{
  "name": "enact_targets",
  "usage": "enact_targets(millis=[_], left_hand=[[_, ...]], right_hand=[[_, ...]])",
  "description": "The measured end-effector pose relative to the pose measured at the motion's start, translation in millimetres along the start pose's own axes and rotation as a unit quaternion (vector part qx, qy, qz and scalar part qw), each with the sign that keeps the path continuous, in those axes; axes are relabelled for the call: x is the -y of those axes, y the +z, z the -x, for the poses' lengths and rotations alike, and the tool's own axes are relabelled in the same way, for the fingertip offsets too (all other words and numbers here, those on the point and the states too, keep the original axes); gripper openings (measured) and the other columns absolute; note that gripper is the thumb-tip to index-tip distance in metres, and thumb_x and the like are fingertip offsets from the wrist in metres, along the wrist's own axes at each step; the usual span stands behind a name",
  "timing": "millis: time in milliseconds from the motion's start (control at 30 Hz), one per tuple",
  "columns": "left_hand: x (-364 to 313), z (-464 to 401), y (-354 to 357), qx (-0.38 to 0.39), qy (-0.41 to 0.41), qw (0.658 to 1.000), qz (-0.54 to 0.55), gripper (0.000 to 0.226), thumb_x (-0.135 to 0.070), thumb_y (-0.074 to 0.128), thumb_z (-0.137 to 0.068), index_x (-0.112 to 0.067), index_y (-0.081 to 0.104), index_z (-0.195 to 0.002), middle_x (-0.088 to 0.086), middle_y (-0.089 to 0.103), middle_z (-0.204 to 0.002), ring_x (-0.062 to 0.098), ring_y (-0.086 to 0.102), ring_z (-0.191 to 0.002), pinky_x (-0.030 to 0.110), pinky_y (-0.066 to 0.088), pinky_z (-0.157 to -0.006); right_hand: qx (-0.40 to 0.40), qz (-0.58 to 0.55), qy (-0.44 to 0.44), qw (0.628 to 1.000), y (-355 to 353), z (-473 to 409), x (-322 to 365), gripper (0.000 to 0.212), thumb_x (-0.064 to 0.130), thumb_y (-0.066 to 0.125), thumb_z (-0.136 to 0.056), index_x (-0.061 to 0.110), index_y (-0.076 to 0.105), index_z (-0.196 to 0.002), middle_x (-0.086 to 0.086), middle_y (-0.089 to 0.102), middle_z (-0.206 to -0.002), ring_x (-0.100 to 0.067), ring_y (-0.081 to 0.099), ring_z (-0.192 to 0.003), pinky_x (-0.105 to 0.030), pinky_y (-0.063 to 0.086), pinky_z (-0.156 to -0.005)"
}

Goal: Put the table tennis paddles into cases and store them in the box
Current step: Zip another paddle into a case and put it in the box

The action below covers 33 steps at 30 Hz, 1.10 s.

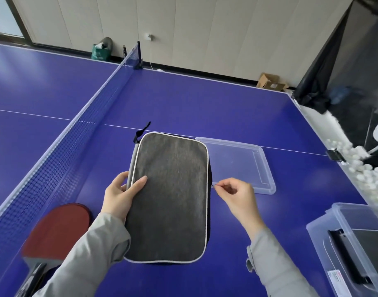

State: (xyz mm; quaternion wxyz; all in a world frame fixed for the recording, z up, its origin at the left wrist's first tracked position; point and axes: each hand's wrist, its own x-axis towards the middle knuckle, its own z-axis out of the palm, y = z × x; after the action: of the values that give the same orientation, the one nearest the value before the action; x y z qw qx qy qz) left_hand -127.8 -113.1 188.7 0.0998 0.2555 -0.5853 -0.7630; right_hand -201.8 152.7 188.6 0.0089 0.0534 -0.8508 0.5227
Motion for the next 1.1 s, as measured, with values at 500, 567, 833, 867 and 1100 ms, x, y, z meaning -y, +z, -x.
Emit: enact_targets(millis=[500,567,833,867,1100], left_hand=[[32,-14,36,-0.194,-0.016,0.981,0.017,0.024,-0.031,0.077,-0.075,-0.031,0.053,-0.081,-0.006,0.063,-0.071,0.014,0.060,-0.062,0.035,0.053,-0.073],[36,-11,43,-0.216,-0.005,0.976,0.016,0.025,-0.031,0.076,-0.076,-0.032,0.051,-0.080,-0.009,0.060,-0.070,0.009,0.058,-0.059,0.029,0.049,-0.066],[51,6,75,-0.296,-0.004,0.955,0.026,0.035,-0.029,0.071,-0.082,-0.019,0.044,-0.102,-0.013,0.046,-0.076,0.001,0.049,-0.063,0.015,0.037,-0.062],[53,8,80,-0.302,-0.014,0.953,0.035,0.036,-0.029,0.070,-0.083,-0.019,0.043,-0.104,-0.012,0.045,-0.076,0.002,0.048,-0.064,0.018,0.037,-0.067],[58,20,100,-0.360,-0.059,0.928,0.077,0.045,-0.030,0.062,-0.088,-0.012,0.039,-0.122,0.002,0.049,-0.098,0.013,0.047,-0.065,0.019,0.033,-0.066]], right_hand=[[-0.030,0.093,-0.085,0.992,-15,56,-37,0.031,-0.003,0.073,-0.074,0.024,0.059,-0.068,0.021,0.058,-0.057,0.000,0.055,-0.058,-0.005,0.040,-0.057],[-0.036,0.091,-0.082,0.992,-14,66,-39,0.028,-0.002,0.073,-0.074,0.021,0.060,-0.068,0.021,0.055,-0.055,0.001,0.054,-0.057,-0.006,0.040,-0.056],[-0.039,0.041,-0.043,0.997,2,102,-41,0.016,0.004,0.072,-0.079,0.015,0.064,-0.071,0.012,0.060,-0.060,-0.004,0.056,-0.059,-0.012,0.044,-0.058],[-0.035,0.036,-0.039,0.998,6,106,-40,0.015,0.005,0.072,-0.079,0.015,0.065,-0.071,0.011,0.061,-0.060,-0.004,0.056,-0.059,-0.013,0.045,-0.058],[-0.014,-0.017,0.018,1.000,25,126,-36,0.011,0.013,0.071,-0.081,0.016,0.067,-0.072,0.006,0.065,-0.062,-0.012,0.060,-0.061,-0.020,0.049,-0.059]])
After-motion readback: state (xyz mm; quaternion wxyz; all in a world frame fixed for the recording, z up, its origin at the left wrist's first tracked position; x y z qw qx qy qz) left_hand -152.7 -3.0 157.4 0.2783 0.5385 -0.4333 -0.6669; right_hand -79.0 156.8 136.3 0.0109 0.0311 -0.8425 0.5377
